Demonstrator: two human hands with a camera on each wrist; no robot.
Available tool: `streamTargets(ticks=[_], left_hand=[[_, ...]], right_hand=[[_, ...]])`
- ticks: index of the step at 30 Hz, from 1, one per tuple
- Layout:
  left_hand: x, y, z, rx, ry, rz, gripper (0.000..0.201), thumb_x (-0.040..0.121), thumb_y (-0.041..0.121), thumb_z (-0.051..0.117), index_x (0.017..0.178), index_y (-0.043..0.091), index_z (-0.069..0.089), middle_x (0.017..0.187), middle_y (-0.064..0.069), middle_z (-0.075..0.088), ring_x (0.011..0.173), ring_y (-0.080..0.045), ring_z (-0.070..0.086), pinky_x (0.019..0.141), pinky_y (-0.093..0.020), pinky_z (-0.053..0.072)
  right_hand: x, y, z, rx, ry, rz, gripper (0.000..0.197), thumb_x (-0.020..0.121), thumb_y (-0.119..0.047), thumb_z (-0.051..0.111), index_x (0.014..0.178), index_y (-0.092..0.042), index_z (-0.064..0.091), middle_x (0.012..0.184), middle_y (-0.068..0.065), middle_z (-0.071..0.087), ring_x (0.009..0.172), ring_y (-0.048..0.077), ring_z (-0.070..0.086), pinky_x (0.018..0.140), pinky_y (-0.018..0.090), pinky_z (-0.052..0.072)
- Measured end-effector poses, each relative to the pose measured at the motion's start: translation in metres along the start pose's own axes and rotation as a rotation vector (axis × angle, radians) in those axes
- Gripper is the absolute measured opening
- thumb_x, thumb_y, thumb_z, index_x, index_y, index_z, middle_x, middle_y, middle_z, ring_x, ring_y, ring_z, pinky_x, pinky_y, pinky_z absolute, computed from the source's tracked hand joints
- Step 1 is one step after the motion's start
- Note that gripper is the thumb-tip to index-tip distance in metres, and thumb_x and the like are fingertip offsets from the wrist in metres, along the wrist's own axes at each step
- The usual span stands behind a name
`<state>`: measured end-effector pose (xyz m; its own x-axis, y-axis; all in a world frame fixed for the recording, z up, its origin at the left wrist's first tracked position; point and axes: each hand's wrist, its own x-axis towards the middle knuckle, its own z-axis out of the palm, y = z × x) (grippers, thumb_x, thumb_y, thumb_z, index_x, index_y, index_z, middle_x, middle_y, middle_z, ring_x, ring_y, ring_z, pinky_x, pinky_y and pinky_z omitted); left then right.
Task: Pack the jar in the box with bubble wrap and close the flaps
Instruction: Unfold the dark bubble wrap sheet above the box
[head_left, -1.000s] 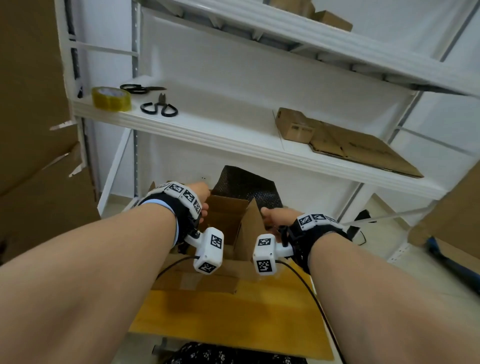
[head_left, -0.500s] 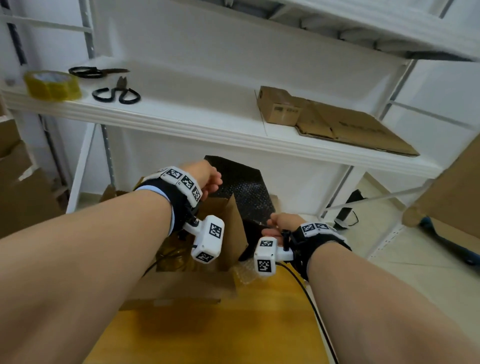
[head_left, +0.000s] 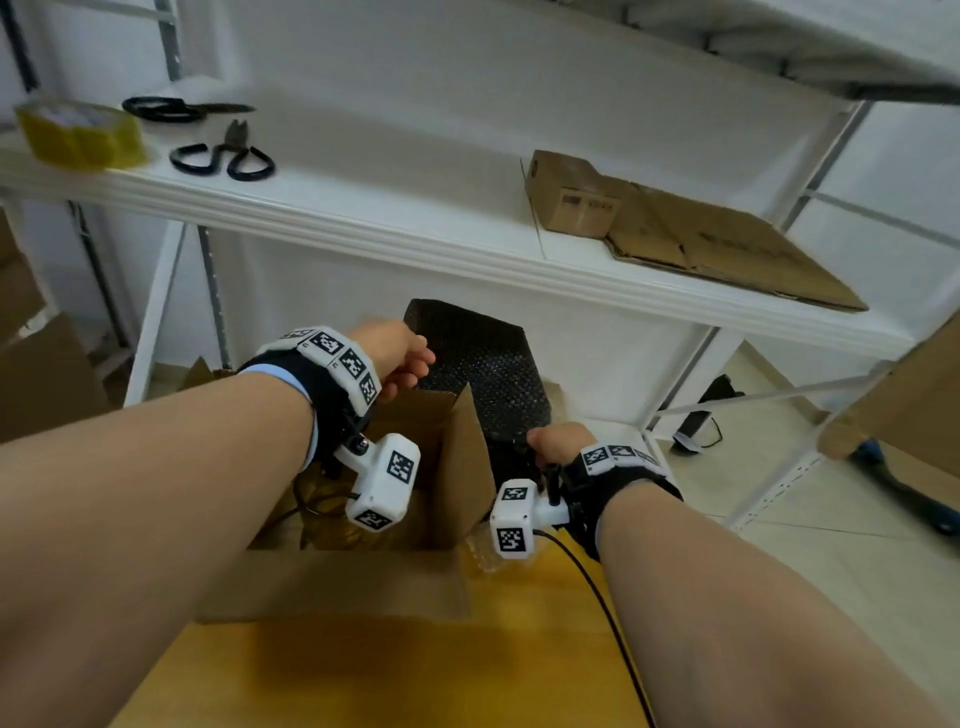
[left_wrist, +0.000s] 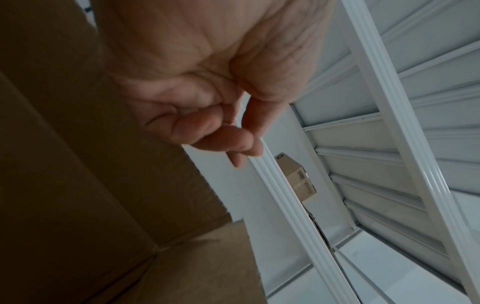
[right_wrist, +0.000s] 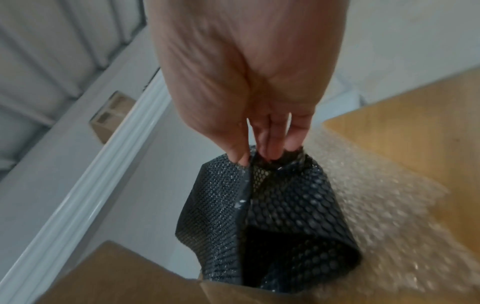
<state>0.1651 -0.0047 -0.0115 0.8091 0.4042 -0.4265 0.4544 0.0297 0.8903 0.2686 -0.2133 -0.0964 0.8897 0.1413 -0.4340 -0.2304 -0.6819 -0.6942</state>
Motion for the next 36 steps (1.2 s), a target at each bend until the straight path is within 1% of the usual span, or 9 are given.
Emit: streamTargets(ticks=[2, 6, 10, 15, 20, 25, 30, 33, 36], left_hand=[[-0.002, -0.001, -0.005, -0.003, 0.006, -0.006, 0.027, 0.099, 0.02, 0.043, 0.083, 0.01, 0.062, 0.064, 0.002, 0.052, 0.053, -0.011, 0.044, 0.048, -0.022, 0.03], [-0.006, 0.0, -0.015, -0.031, 0.017, -0.009, 0.021, 0.096, 0.018, 0.047, 0.086, 0.01, 0.063, 0.066, 0.002, 0.057, 0.054, -0.011, 0.049, 0.047, -0.022, 0.033], [-0.016, 0.007, -0.023, -0.064, 0.048, 0.011, 0.013, 0.092, 0.017, 0.055, 0.089, 0.011, 0.066, 0.07, 0.001, 0.064, 0.056, -0.011, 0.055, 0.047, -0.022, 0.039], [-0.034, 0.022, -0.023, -0.018, 0.096, 0.077, 0.015, 0.096, 0.014, 0.051, 0.107, 0.015, 0.06, 0.081, -0.004, 0.058, 0.063, -0.013, 0.053, 0.057, -0.025, 0.043], [-0.037, 0.031, -0.03, 0.091, 0.165, 0.237, 0.064, 0.083, 0.011, 0.071, 0.137, 0.032, 0.043, 0.13, -0.008, 0.051, 0.115, -0.03, 0.053, 0.084, -0.038, 0.053], [-0.044, 0.044, -0.035, 0.298, 0.308, 0.334, 0.094, 0.07, 0.017, 0.081, 0.139, 0.053, 0.028, 0.147, -0.007, 0.023, 0.127, -0.04, 0.04, 0.096, -0.053, 0.048], [-0.053, 0.051, -0.041, 0.33, 0.279, 0.332, 0.081, 0.065, 0.023, 0.081, 0.133, 0.043, 0.04, 0.114, -0.012, 0.059, 0.093, -0.033, 0.067, 0.079, -0.046, 0.058], [-0.064, 0.061, -0.042, 0.401, 0.287, 0.353, 0.058, 0.064, 0.03, 0.08, 0.117, 0.026, 0.054, 0.105, -0.011, 0.065, 0.091, -0.036, 0.068, 0.076, -0.047, 0.059], [-0.075, 0.073, -0.041, 0.333, 0.22, 0.433, 0.031, 0.083, 0.011, 0.067, 0.113, 0.005, 0.059, 0.099, -0.016, 0.068, 0.094, -0.038, 0.07, 0.076, -0.05, 0.059]], right_hand=[[-0.007, -0.009, -0.001, 0.016, 0.11, -0.051, 0.039, 0.094, -0.023, 0.055, 0.13, -0.008, 0.058, 0.119, 0.015, 0.063, 0.107, 0.029, 0.063, 0.072, 0.027, 0.049], [-0.029, -0.031, -0.01, 0.104, 0.223, -0.156, 0.026, 0.085, -0.026, 0.071, 0.105, -0.01, 0.068, 0.102, 0.009, 0.07, 0.094, 0.028, 0.068, 0.088, 0.038, 0.055], [-0.041, -0.049, -0.018, 0.314, 0.284, -0.258, 0.018, 0.084, -0.01, 0.073, 0.1, -0.017, 0.066, 0.089, 0.006, 0.068, 0.073, 0.021, 0.065, 0.073, 0.052, 0.06], [-0.064, -0.086, -0.031, 0.411, 0.404, -0.423, 0.016, 0.083, -0.011, 0.068, 0.082, -0.025, 0.062, 0.086, 0.004, 0.068, 0.082, 0.025, 0.069, 0.076, 0.051, 0.06], [-0.099, -0.125, -0.047, 0.51, 0.5, -0.567, 0.015, 0.08, -0.013, 0.066, 0.08, -0.026, 0.06, 0.083, 0.0, 0.066, 0.081, 0.025, 0.067, 0.08, 0.049, 0.058], [-0.134, -0.153, -0.055, 0.532, 0.549, -0.737, 0.016, 0.079, -0.012, 0.063, 0.074, -0.026, 0.057, 0.086, -0.002, 0.064, 0.079, 0.018, 0.059, 0.084, 0.044, 0.054], [-0.16, -0.166, -0.055, 0.592, 0.491, -0.805, 0.015, 0.07, -0.012, 0.058, 0.063, -0.025, 0.056, 0.072, -0.004, 0.057, 0.071, 0.017, 0.052, 0.074, 0.041, 0.049], [-0.167, -0.172, -0.06, 0.637, 0.484, -0.816, 0.015, 0.067, -0.013, 0.056, 0.057, -0.025, 0.055, 0.068, -0.005, 0.056, 0.071, 0.017, 0.051, 0.075, 0.04, 0.049], [-0.174, -0.176, -0.07, 0.622, 0.526, -0.833, 0.014, 0.07, -0.017, 0.059, 0.062, -0.027, 0.055, 0.07, -0.005, 0.055, 0.069, 0.015, 0.051, 0.071, 0.038, 0.048]])
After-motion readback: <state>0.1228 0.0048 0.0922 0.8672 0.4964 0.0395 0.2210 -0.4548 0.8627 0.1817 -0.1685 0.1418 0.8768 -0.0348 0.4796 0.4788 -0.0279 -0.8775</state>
